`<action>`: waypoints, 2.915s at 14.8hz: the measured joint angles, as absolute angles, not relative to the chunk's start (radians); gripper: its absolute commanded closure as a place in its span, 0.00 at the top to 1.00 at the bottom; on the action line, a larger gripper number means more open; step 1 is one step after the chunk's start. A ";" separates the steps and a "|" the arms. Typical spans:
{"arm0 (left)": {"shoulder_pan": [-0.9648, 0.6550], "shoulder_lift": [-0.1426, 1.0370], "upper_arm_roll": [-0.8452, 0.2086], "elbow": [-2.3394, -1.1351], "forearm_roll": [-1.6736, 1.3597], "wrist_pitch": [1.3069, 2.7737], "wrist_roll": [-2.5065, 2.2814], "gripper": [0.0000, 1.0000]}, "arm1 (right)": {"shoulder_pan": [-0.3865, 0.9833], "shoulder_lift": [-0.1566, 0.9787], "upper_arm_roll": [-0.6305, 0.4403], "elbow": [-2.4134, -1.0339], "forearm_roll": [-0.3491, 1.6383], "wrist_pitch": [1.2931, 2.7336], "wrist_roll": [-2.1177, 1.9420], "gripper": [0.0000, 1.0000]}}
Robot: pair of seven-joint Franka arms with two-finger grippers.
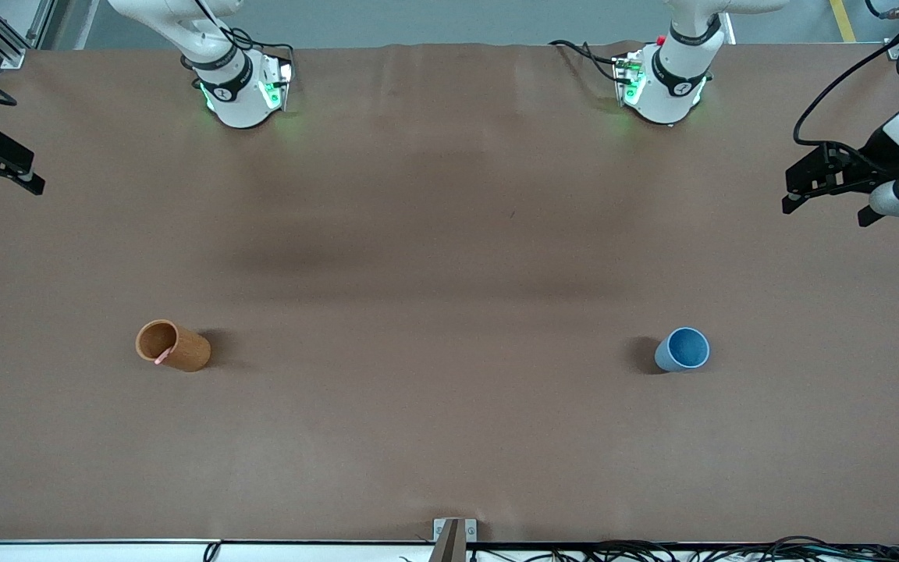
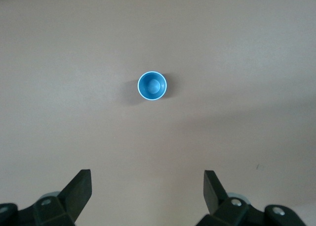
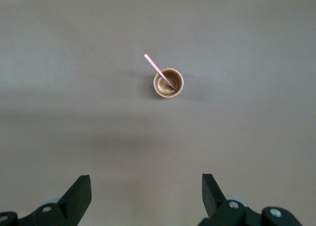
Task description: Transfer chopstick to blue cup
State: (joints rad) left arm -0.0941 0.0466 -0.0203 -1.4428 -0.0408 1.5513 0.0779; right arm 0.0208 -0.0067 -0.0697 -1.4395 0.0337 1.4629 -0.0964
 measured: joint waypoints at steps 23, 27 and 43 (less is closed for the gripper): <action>-0.069 0.512 -0.011 -1.615 -0.041 2.108 0.074 1.00 | 0.097 0.302 -0.071 -1.466 -0.010 1.758 -0.002 0.80; -0.072 0.569 -0.012 -1.655 -0.041 2.215 0.064 0.98 | 0.117 0.455 -0.071 -1.446 -0.055 1.811 0.165 0.73; -0.084 0.570 -0.028 -1.677 -0.041 2.264 -0.035 0.01 | 0.180 0.620 -0.079 -1.319 -0.224 1.807 0.472 0.27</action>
